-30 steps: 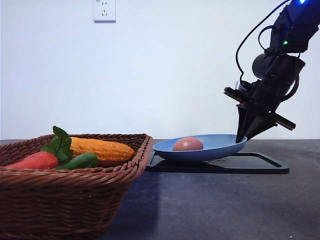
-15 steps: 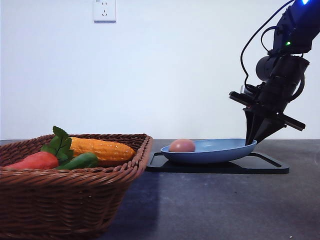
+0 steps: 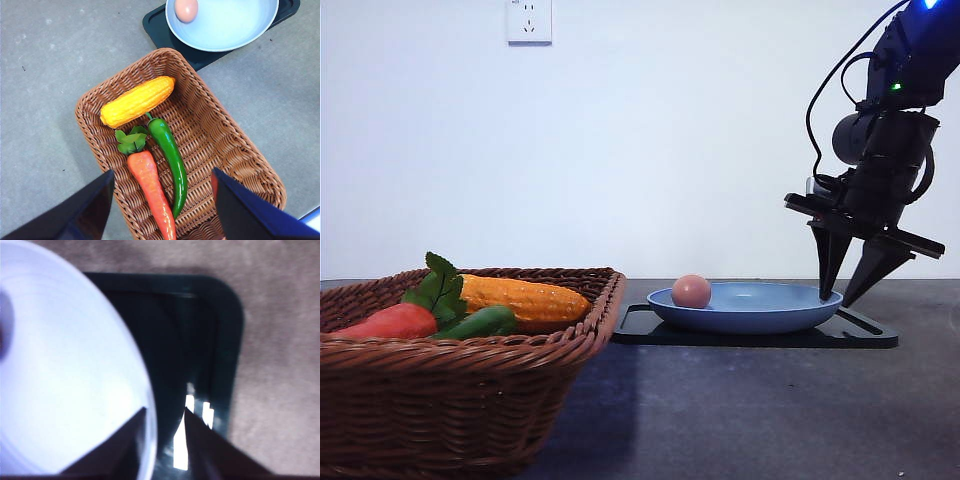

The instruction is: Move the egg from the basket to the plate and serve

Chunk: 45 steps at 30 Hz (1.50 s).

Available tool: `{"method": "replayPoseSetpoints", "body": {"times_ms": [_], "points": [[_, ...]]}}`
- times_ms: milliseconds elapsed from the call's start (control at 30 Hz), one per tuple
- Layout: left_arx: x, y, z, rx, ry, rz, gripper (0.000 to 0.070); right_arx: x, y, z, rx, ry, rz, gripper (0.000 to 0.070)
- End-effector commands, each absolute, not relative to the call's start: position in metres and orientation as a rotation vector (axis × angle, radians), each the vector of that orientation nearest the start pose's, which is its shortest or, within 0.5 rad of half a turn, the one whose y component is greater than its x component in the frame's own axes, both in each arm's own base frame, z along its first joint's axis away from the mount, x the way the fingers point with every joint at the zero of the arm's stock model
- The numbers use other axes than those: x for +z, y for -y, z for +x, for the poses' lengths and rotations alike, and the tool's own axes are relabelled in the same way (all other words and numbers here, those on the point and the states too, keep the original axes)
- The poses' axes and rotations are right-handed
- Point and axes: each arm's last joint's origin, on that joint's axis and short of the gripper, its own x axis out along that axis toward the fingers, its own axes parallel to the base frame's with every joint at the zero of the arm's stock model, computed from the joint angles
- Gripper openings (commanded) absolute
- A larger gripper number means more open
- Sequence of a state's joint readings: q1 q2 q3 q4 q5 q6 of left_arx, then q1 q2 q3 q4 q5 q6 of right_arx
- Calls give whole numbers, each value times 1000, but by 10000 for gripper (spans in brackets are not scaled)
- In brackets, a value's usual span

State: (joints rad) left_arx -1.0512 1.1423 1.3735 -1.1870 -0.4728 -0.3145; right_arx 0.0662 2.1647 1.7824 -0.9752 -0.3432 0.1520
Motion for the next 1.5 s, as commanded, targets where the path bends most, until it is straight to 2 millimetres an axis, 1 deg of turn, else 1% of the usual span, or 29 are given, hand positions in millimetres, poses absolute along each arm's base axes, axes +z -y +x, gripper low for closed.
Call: {"method": "replayPoseSetpoints", "body": {"times_ms": [0, 67, 133, 267, 333, 400, 500, 600, 667, 767, 833, 900, 1033, 1100, 1167, 1300, 1400, 1467], "points": [[386, 160, 105, -412, -752, 359, 390, 196, -40, 441, 253, -1361, 297, 238], [386, 160, 105, -413, -750, 360, 384, 204, -38, 440, 252, -1352, 298, 238], [386, 160, 105, -417, -747, 366, 371, 217, -35, 437, 253, -1330, 295, 238], [388, 163, 106, -435, -718, 370, 353, 253, -33, 427, 266, -1239, 270, 234], [390, 165, 108, -451, -690, 372, 340, 274, -34, 419, 264, -1189, 256, 213], [392, 166, 110, -463, -661, 377, 275, 294, -36, 408, 260, -1146, 231, 162], [395, 166, 115, -469, -621, 391, 123, 322, -43, 390, 281, -1087, 190, 81], [397, 167, 122, -461, -590, 397, 7, 347, -53, 370, 322, -1048, 152, 19], [397, 166, 128, -450, -572, 414, 0, 359, -63, 355, 348, -1037, 114, 0], [397, 162, 142, -420, -567, 428, 0, 374, -82, 331, 352, -1017, 15, 0], [395, 155, 154, -404, -586, 421, 0, 381, -96, 314, 342, -996, -56, 0], [393, 144, 167, -394, -609, 388, 0, 388, -108, 297, 331, -965, -121, 0], [384, 114, 190, -365, -653, 277, 0, 394, -124, 264, 324, -870, -215, 0], [375, 96, 197, -343, -658, 218, 0, 393, -128, 246, 327, -811, -245, 0], [364, 78, 201, -318, -650, 160, 0, 388, -128, 229, 338, -752, -253, 0], [341, 51, 197, -251, -595, 45, 0, 370, -119, 198, 376, -634, -224, 0], [326, 40, 187, -258, -543, -28, 0, 354, -108, 179, 382, -542, -189, 0], [317, 37, 178, -272, -506, -59, 0, 341, -100, 168, 385, -481, -165, 0]]}}
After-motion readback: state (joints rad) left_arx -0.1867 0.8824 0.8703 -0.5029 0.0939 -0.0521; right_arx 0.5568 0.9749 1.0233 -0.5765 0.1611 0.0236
